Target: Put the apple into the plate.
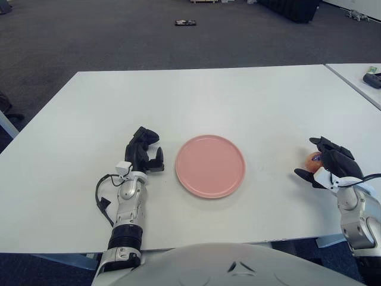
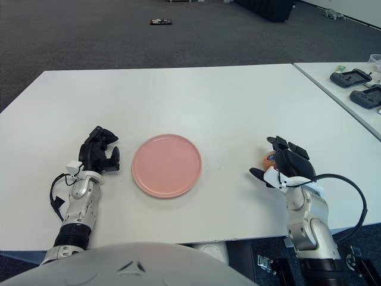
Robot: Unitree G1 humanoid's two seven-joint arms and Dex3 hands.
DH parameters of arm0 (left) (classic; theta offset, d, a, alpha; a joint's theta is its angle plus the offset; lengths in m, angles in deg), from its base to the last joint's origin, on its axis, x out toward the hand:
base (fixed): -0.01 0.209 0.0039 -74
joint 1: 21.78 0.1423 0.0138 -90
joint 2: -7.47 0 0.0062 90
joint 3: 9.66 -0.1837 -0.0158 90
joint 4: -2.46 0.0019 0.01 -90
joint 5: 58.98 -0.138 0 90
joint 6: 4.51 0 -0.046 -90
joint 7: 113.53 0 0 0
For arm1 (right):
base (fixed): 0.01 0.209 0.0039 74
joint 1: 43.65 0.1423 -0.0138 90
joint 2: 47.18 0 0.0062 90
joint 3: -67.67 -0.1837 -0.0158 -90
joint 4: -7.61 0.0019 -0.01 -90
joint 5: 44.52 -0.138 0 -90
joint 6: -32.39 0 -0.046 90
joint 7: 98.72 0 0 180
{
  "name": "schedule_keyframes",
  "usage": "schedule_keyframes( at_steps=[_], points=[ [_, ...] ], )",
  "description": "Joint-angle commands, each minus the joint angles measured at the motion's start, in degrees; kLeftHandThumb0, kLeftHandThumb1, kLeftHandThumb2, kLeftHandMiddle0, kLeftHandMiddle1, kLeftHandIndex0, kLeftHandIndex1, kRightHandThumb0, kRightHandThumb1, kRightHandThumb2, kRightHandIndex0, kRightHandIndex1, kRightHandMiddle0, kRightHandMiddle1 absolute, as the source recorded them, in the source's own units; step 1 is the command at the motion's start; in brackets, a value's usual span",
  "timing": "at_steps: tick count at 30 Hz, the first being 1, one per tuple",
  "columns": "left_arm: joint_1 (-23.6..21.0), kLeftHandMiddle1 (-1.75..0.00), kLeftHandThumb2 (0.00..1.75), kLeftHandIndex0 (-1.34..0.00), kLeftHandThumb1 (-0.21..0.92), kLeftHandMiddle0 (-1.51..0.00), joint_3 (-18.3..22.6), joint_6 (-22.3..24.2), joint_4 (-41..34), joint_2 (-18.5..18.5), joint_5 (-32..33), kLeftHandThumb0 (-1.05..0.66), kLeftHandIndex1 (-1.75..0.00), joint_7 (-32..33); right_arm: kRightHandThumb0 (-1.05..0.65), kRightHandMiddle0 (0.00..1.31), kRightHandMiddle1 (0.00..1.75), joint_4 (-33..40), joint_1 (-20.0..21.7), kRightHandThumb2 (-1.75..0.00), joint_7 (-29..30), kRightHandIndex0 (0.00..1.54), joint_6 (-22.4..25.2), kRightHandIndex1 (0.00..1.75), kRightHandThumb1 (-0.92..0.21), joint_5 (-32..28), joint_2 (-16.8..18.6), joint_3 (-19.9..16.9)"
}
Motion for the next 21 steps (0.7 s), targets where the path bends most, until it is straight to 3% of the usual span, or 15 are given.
schedule_keyframes(
  at_steps=[1, 21],
  points=[
    [1.77, -1.75, 1.75, -0.71, -0.08, -0.92, 0.45, 2.27, 2.37, 0.17, 0.74, -0.01, -1.67, -0.32, -0.98, 0.0, 0.73, -1.51, -1.27, -0.68, -1.27, 0.0, 0.56, 0.35, -0.68, -1.52, 0.43, 1.49],
    [1.8, -1.75, 1.75, -0.72, -0.08, -0.92, 0.42, 2.12, 2.23, 0.41, 0.62, -0.01, -1.66, -0.29, -0.98, 0.0, 0.73, -1.49, -1.33, -0.7, -1.22, 0.0, 0.58, 0.35, -0.67, -1.64, 0.33, 1.51]
  ],
)
